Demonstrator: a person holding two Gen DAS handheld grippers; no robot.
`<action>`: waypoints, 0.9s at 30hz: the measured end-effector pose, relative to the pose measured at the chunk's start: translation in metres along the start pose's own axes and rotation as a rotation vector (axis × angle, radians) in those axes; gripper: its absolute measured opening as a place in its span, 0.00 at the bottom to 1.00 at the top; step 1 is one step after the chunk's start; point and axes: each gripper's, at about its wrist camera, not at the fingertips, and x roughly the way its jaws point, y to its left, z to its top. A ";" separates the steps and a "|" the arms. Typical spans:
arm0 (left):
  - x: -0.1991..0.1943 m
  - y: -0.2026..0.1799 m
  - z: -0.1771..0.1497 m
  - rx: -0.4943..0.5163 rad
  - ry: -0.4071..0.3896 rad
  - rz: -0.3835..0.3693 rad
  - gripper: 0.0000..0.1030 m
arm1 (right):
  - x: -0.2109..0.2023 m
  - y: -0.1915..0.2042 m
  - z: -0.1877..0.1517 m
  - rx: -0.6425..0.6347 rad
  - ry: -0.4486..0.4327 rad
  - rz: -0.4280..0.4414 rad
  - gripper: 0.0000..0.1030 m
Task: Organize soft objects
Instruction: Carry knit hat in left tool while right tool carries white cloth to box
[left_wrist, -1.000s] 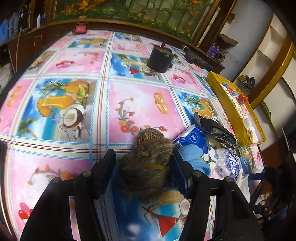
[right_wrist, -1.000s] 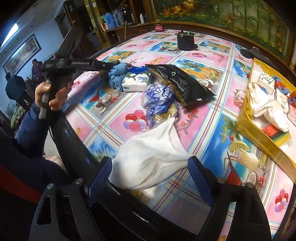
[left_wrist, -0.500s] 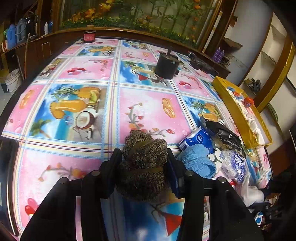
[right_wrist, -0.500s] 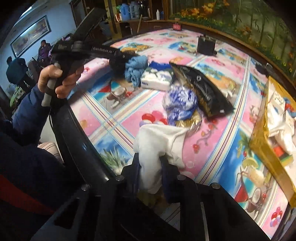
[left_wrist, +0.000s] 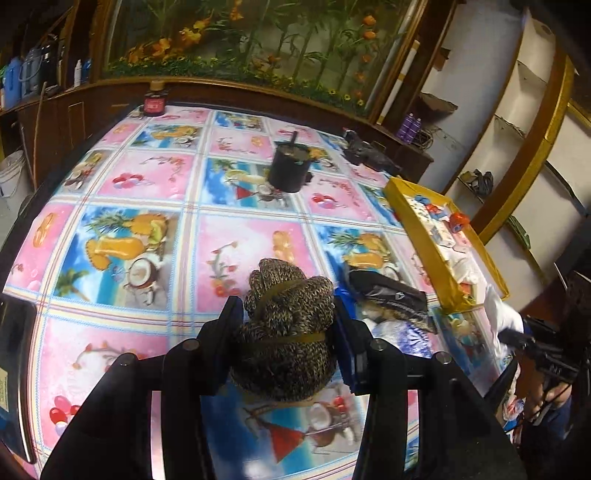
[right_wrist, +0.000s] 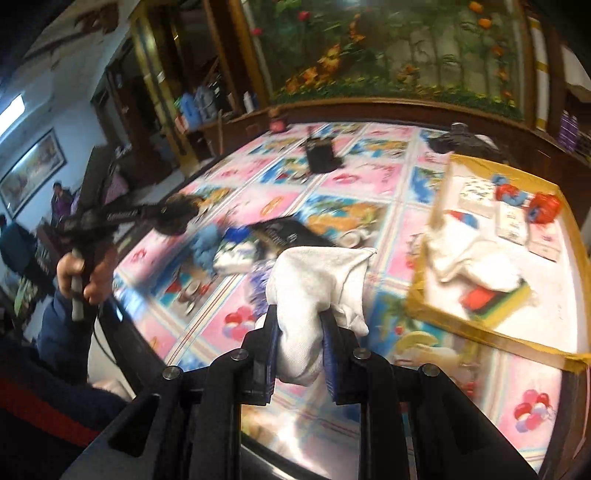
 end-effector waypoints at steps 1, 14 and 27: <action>0.001 -0.006 0.002 0.007 0.002 -0.010 0.44 | -0.006 -0.006 -0.001 0.022 -0.019 -0.010 0.19; 0.029 -0.115 0.024 0.151 0.049 -0.124 0.44 | -0.063 -0.085 -0.030 0.278 -0.189 -0.109 0.19; 0.088 -0.239 0.043 0.302 0.120 -0.246 0.44 | -0.083 -0.139 -0.029 0.425 -0.240 -0.212 0.20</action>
